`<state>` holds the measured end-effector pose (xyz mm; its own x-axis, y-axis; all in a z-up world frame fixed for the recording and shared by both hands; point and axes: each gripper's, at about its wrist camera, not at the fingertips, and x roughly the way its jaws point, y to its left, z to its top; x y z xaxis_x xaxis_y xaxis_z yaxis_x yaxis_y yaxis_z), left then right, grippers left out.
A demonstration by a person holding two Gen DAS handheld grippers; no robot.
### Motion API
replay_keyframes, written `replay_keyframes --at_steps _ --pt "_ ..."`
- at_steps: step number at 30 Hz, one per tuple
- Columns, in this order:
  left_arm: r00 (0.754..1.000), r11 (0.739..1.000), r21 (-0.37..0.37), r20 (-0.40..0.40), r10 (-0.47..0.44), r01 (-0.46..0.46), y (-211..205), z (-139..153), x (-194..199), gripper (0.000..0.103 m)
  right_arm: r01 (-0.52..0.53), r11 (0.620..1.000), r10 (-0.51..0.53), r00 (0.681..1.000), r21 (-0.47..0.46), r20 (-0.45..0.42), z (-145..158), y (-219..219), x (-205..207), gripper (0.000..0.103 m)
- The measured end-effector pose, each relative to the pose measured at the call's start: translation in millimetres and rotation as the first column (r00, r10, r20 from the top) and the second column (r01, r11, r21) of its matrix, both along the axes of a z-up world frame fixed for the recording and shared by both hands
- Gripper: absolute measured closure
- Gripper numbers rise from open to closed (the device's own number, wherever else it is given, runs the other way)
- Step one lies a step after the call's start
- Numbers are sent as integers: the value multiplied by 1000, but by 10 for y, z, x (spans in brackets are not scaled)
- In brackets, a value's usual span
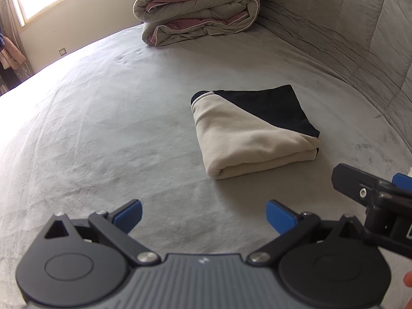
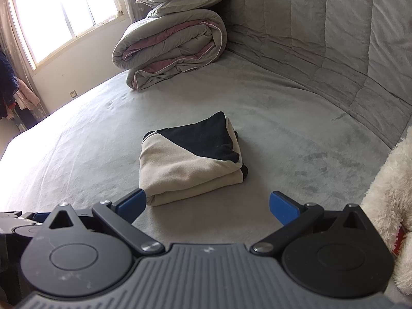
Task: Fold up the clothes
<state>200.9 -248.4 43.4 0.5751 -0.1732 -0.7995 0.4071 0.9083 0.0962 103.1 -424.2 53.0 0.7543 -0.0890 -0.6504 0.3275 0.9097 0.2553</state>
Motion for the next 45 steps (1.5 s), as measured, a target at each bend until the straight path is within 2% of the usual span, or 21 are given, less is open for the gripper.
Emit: replay_keyframes --at_steps 40,45 --pt "1000 1000 11 -8 -8 8 -15 -40 3 1 2 1000 -2 1000 -1 -16 -34 -16 23 0" --pt "1000 1000 13 -1 -13 13 32 -2 -65 1 22 999 -22 1000 -38 -9 41 12 -49 0"
